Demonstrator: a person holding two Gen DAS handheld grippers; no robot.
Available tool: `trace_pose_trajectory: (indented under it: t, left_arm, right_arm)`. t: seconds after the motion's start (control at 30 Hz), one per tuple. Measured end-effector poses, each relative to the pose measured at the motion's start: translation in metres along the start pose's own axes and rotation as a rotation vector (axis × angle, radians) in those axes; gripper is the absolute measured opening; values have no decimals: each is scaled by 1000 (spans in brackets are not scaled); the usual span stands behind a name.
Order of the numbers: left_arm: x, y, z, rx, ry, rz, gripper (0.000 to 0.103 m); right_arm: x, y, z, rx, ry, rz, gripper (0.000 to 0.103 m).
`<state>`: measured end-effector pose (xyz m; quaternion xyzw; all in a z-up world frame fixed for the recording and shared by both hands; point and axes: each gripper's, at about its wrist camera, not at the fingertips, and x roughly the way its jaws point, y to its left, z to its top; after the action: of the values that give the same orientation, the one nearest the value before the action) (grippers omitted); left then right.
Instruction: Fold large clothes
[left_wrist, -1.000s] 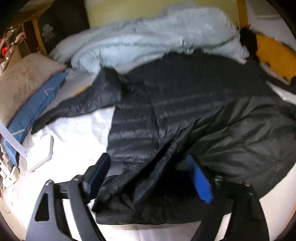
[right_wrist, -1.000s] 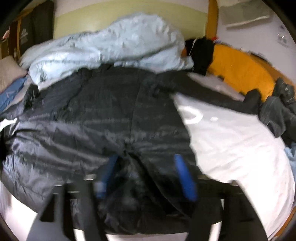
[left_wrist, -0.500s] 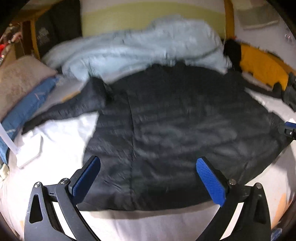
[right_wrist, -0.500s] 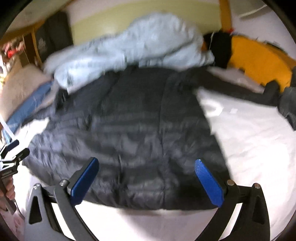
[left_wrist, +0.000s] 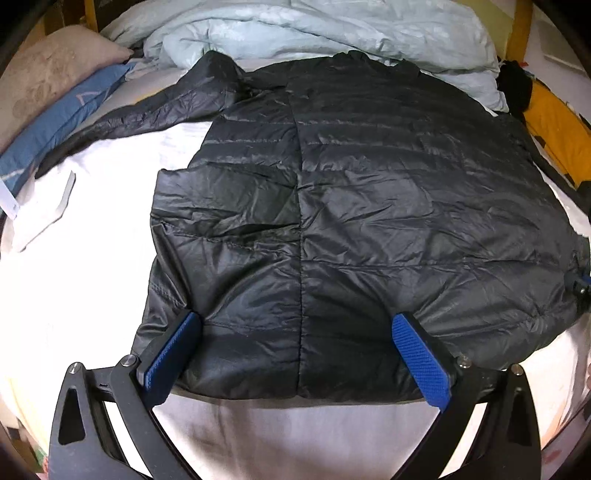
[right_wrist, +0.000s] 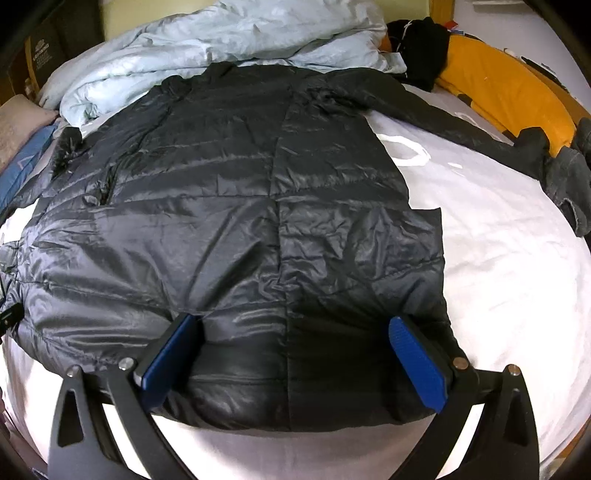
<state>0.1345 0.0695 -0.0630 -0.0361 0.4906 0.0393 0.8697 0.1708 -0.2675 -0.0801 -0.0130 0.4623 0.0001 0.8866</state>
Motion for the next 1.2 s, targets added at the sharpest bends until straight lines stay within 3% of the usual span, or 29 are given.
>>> trace_pose_trajectory:
  t: [0.17, 0.3, 0.4, 0.5, 0.67, 0.73, 0.87, 1.03, 1.2]
  left_arm:
    - [-23, 4, 5, 20, -83, 10, 103]
    - [-50, 1, 9, 51, -169, -31, 103]
    - [-68, -11, 3, 100, -224, -48, 103]
    - [-81, -29, -3, 190, -271, -66, 103]
    - [-76, -60, -19, 354, -250, -36, 103]
    - [-64, -67, -24, 378, -220, -20, 103]
    - [-37, -73, -32, 401, -145, -2, 103]
    - [-25, -80, -38, 449, -128, 57, 103]
    - [-18, -79, -40, 417, -137, 111, 103]
  right_arm:
    - [-14, 7, 2, -24, -58, 5, 103]
    - [-32, 18, -4, -87, -112, 10, 103]
    - [-44, 34, -9, -172, -151, 19, 103]
    - [-48, 55, -20, -311, -118, 67, 103]
    - [-48, 94, -51, -572, -148, -23, 103]
    - [-43, 100, -57, -615, -157, -62, 103]
    - [-28, 100, -58, -621, -143, -125, 103]
    - [-20, 90, -50, -586, -145, -177, 103]
    - [-22, 84, -44, -551, -149, -233, 103]
